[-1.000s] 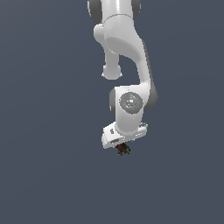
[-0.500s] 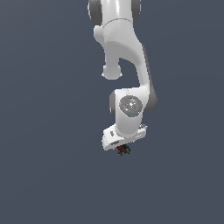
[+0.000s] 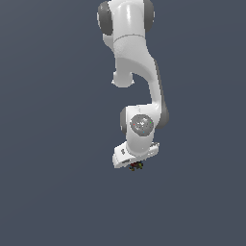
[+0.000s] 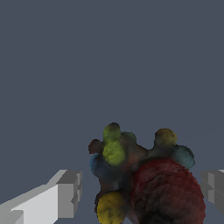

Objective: Pick up the object and move it to a goal position.

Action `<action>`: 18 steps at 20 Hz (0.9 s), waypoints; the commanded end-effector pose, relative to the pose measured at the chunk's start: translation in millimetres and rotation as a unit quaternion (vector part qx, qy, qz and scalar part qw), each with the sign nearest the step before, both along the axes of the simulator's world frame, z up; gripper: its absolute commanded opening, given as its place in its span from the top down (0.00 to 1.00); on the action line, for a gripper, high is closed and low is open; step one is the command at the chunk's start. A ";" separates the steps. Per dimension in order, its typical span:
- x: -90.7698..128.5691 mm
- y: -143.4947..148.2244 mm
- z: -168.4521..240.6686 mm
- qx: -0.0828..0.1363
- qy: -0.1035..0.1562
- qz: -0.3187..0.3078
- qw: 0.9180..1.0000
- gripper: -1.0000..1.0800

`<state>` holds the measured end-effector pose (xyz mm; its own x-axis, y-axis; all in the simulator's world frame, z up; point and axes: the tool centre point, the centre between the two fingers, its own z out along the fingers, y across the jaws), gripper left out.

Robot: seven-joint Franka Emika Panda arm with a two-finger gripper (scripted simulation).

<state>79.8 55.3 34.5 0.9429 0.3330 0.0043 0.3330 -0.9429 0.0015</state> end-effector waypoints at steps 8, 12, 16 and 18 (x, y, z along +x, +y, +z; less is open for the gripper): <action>-0.7 0.2 -4.8 0.000 0.002 0.000 1.000 1.00; -0.7 0.2 -4.8 0.000 0.002 0.000 1.000 1.00; 1.2 -1.2 2.6 0.000 -0.002 0.000 1.000 1.00; -0.2 -2.3 6.1 0.000 -0.002 0.000 1.000 1.00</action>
